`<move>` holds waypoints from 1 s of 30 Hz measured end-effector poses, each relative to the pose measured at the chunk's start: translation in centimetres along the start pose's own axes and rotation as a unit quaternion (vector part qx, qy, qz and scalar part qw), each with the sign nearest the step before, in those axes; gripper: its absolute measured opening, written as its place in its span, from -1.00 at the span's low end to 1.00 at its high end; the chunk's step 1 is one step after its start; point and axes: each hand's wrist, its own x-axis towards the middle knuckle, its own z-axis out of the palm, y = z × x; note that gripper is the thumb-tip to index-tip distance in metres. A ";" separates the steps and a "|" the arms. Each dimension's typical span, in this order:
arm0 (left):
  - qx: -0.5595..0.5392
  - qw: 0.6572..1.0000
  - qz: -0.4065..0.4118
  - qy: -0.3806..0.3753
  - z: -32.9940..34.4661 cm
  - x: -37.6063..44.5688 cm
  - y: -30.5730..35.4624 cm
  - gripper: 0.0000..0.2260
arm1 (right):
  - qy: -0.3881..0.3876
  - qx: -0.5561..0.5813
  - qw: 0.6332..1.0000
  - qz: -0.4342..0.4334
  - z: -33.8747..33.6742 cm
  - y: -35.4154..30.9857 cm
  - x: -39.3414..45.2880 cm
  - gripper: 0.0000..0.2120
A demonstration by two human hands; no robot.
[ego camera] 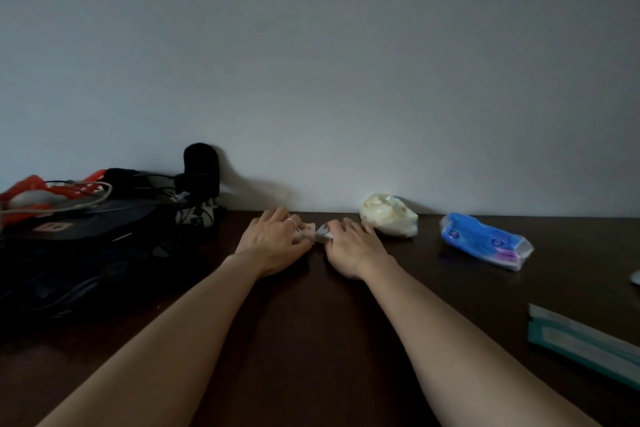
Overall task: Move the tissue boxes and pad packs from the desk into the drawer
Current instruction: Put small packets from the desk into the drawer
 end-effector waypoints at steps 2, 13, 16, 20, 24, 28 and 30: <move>-0.003 1.000 0.005 -0.005 -1.2 -3.6 0.8 -0.52 | -0.012 0.013 1.000 -0.007 -0.6 -0.8 -3.6 -0.52; -0.033 0.999 -0.001 -0.001 -8.8 -25.2 6.4 -0.54 | 0.021 0.116 0.989 -0.093 -4.4 -5.0 -26.3 -0.60; -0.007 1.000 0.000 0.010 -10.4 -28.7 7.5 -0.53 | 0.037 0.146 0.983 -0.109 -5.2 -5.8 -30.4 -0.60; -0.010 0.996 -0.019 0.087 -11.3 -35.6 9.4 -0.39 | 0.171 0.197 0.952 -0.159 -3.8 -7.1 -37.2 -0.53; -0.112 0.979 -0.062 0.156 -8.1 -45.2 9.0 -0.38 | 0.199 0.308 0.916 -0.161 1.3 -7.6 -44.4 -0.54; -0.431 0.871 -0.230 0.049 -3.0 -54.0 8.3 -0.39 | 0.034 0.498 0.866 -0.041 8.4 -9.5 -50.5 -0.55; -0.544 0.767 -0.340 -0.022 -0.2 -56.9 7.7 -0.40 | -0.042 0.520 0.853 -0.010 11.4 -10.7 -52.2 -0.51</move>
